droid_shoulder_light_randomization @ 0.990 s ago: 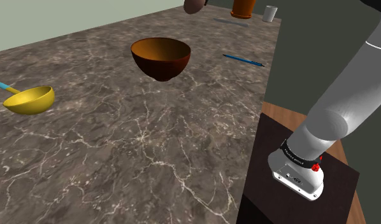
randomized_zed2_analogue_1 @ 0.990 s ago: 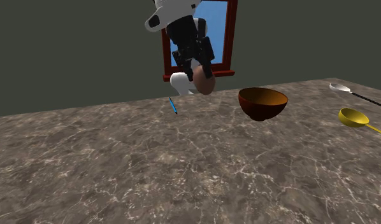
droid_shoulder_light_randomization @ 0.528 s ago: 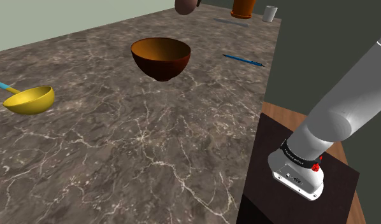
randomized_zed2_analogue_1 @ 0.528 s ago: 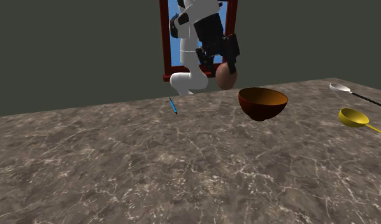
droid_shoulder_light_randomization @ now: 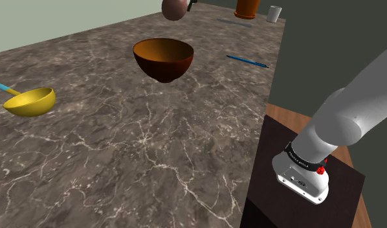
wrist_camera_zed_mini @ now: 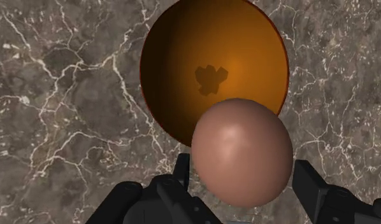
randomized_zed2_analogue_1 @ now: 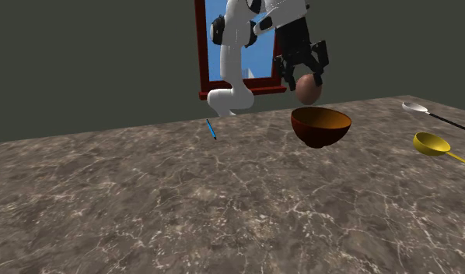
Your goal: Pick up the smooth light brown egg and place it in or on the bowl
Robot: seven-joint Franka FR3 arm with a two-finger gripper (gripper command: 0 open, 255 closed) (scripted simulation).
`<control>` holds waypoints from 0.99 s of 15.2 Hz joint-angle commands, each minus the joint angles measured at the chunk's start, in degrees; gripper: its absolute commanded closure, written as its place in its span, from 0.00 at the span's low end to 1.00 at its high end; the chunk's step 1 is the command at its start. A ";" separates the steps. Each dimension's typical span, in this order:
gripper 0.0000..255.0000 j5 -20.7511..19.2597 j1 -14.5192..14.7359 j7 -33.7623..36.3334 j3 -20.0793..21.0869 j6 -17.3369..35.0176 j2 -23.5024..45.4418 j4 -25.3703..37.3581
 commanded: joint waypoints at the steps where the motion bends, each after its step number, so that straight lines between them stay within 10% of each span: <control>1: 1.00 -0.20 1.22 2.76 1.78 1.36 -0.48 -0.78; 15: 1.00 0.82 2.88 3.14 4.12 10.76 -2.86 -11.73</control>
